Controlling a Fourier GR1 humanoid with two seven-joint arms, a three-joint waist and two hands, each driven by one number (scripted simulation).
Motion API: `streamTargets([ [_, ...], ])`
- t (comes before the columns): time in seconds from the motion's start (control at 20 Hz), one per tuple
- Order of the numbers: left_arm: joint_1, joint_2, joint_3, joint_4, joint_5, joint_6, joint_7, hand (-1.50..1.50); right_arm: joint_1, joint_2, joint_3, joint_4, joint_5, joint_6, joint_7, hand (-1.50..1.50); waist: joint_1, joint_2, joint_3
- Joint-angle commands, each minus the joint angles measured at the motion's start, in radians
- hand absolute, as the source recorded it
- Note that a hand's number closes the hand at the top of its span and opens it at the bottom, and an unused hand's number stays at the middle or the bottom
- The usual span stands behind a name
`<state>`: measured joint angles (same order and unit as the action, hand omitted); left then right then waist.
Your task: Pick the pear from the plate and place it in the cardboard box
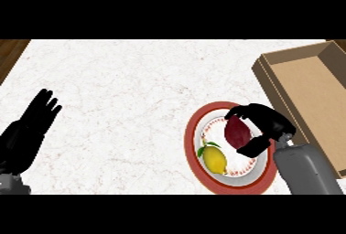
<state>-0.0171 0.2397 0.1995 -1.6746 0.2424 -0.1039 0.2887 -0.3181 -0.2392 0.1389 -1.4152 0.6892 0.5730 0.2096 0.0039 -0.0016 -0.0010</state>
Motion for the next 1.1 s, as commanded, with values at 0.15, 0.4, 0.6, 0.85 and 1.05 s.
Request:
streamTargets([
  [0.15, -0.040, -0.047, -0.036, 0.012, -0.053, 0.031, 0.006, 0.00, -0.013, 0.041, 0.018, 0.031, 0.061, -0.061, -0.067, 1.50, -0.002, 0.001, 0.001],
  [0.4, -0.050, 0.002, 0.032, 0.070, 0.005, -0.025, -0.024, 0.00, -0.184, 0.088, -0.063, 0.171, 0.143, -0.114, 0.187, 1.50, 0.013, 0.007, 0.000],
  [0.6, -0.023, -0.014, 0.002, 0.027, -0.018, -0.014, -0.011, 0.00, -0.275, 0.131, -0.107, 0.271, 0.242, -0.199, 0.428, 1.50, 0.026, 0.007, 0.000],
  [0.85, -0.055, -0.013, 0.014, 0.063, -0.023, -0.007, -0.015, 0.00, -0.375, 0.218, -0.068, 0.398, 0.326, -0.306, 0.511, 1.50, 0.009, 0.005, 0.001],
  [1.05, -0.055, -0.021, 0.003, 0.034, -0.027, -0.003, 0.004, 0.00, -0.460, 0.164, -0.091, 0.454, 0.362, -0.348, 0.489, 1.50, 0.007, 0.004, 0.001],
])
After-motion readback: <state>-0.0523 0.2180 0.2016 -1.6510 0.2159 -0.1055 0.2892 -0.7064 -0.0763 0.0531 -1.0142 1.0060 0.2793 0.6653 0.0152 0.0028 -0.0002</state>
